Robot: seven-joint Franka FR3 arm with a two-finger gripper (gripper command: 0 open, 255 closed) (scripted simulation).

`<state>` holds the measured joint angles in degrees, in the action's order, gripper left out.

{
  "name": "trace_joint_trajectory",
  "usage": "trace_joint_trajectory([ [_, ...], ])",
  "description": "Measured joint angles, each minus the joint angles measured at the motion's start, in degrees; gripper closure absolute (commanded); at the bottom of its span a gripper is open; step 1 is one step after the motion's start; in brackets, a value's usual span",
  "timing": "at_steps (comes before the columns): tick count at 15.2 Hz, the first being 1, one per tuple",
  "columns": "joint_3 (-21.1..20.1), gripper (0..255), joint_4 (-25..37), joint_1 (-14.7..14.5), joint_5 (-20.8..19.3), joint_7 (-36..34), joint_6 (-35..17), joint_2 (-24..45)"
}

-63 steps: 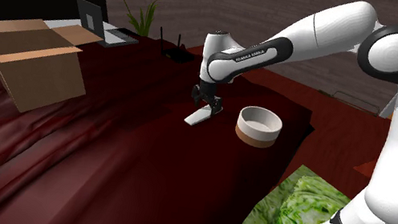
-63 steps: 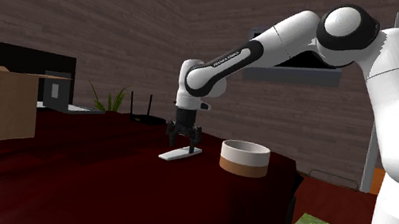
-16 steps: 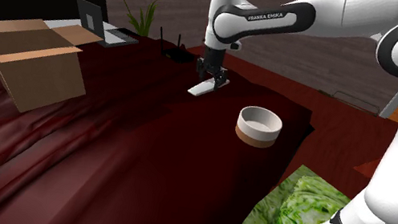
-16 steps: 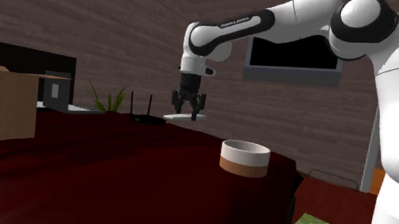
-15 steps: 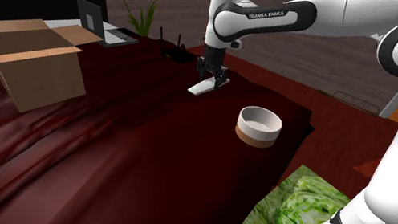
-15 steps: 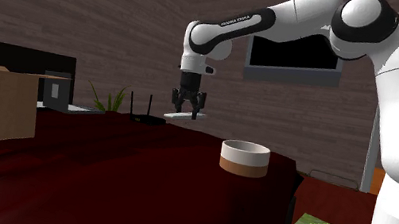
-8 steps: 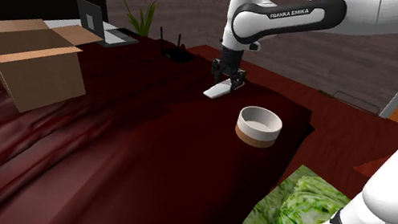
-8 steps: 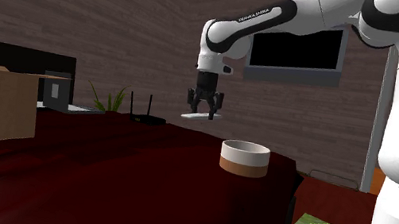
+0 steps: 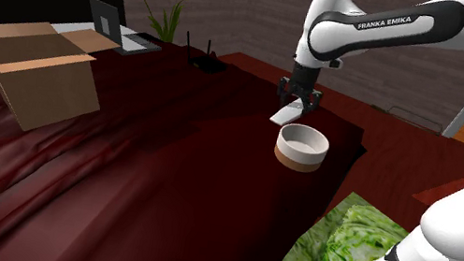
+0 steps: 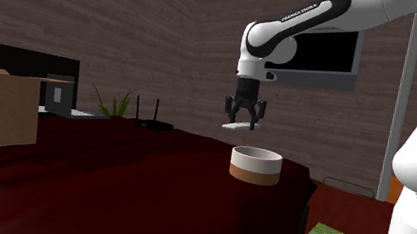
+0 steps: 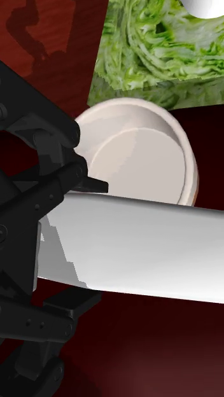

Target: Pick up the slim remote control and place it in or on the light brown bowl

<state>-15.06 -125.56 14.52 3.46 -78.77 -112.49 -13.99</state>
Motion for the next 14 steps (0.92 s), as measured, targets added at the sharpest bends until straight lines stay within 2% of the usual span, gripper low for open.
trace_joint_trajectory([
  [5, 3.3, 255, -9.0, 0.7, 1.2, 4.9, 0.2, -9.2],
  [14, 3.0, 255, -14.9, 0.7, 1.3, 5.2, -6.8, -8.1],
])
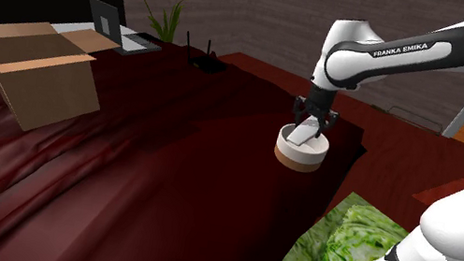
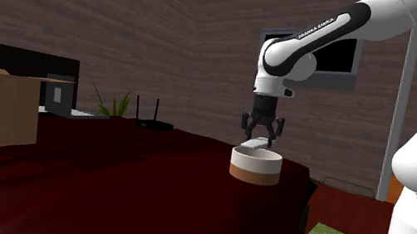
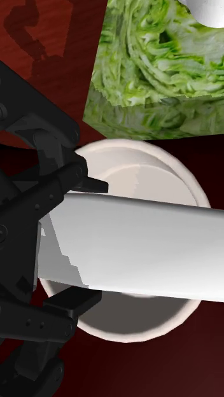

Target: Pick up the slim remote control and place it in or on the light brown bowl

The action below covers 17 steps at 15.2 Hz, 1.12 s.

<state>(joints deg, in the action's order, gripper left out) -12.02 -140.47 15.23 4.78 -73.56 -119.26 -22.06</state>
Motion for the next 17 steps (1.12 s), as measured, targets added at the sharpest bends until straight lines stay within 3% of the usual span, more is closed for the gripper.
trace_joint_trajectory([
  [4, -0.3, 255, -1.9, 0.0, 0.0, -0.2, -3.3, 1.4],
  [10, -0.3, 255, -2.4, 0.0, -0.1, -0.2, -4.1, 1.7],
  [11, -0.3, 0, -2.4, 0.0, -0.1, -0.2, -4.1, 1.7],
  [17, -0.3, 0, -2.4, 0.0, -0.1, -0.2, -4.1, 1.7],
])
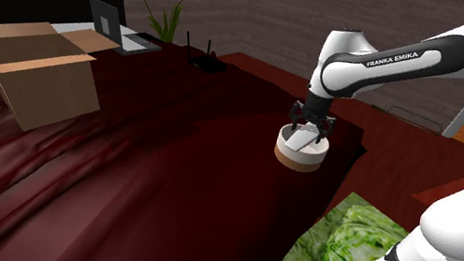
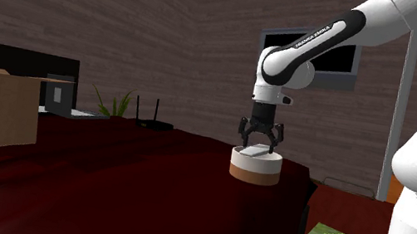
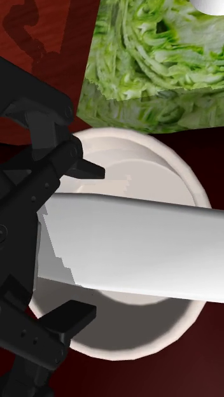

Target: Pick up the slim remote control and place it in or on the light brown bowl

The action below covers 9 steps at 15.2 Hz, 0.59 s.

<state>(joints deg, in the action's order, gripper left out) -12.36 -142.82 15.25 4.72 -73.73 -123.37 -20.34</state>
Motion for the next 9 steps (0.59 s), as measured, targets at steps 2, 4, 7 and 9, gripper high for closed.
trace_joint_trajectory([
  [2, 0.3, 0, 1.3, 0.0, 0.0, 0.2, 2.5, -1.2],
  [4, 0.6, 0, 3.5, 0.0, 0.0, 0.4, 6.0, -2.5],
  [7, 0.6, 0, 4.8, 0.0, 0.1, 0.2, 7.7, -3.0],
  [9, 0.6, 0, 5.0, 0.0, 0.0, 0.2, 7.9, -3.0],
])
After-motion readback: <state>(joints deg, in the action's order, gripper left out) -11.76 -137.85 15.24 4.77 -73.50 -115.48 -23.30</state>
